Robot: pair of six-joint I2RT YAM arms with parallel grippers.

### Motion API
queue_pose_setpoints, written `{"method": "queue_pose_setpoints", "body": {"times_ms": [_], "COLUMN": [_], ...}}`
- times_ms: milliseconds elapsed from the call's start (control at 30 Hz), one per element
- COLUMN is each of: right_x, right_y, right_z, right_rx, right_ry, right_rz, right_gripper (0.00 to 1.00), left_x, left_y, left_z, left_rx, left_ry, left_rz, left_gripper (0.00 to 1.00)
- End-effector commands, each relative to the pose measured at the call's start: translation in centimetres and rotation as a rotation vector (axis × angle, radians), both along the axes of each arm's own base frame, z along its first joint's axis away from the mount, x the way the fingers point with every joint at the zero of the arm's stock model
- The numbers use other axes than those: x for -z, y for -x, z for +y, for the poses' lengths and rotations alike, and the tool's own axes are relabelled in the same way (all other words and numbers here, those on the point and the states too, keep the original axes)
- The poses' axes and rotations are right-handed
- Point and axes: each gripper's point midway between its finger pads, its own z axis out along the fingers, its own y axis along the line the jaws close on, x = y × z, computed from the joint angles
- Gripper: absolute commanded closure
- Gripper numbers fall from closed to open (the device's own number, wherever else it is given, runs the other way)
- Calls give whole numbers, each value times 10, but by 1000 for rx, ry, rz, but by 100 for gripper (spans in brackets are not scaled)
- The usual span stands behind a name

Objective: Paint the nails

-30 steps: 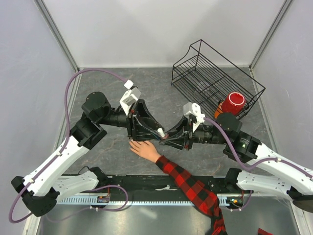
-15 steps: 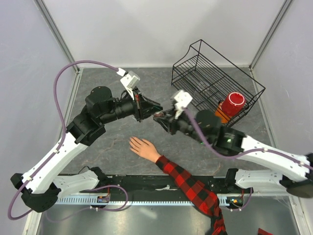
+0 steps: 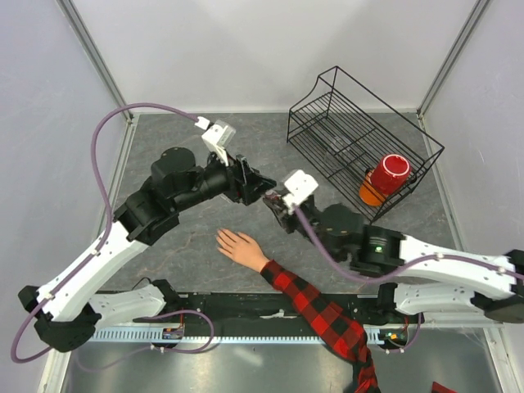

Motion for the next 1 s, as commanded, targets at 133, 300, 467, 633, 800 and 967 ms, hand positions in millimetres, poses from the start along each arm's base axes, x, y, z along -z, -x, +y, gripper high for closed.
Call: {"method": "queue_pose_setpoints", "body": {"times_ms": [133, 300, 467, 633, 800, 967], "right_x": [-28, -39, -48, -52, -52, -50], "right_y": [66, 90, 109, 112, 110, 106], "right_z": [-9, -15, -10, -8, -4, -1], "right_rx": [-483, -626, -757, -802, -833, -845], "right_ry": [-168, -241, -282, -307, -324, -333], "right_rz": [85, 127, 151, 167, 170, 183], "right_gripper": [100, 100, 100, 100, 100, 100], "left_x": [-52, -71, -63, -58, -54, -53], "left_y": [57, 97, 109, 110, 115, 118], "left_z": [8, 3, -7, -10, -9, -8], "left_rx": [275, 505, 634, 657, 688, 708], "left_ry": [177, 309, 306, 295, 287, 281], "left_rz": [-189, -265, -224, -212, -226, -247], "left_gripper": [1, 4, 20, 24, 25, 22]}}
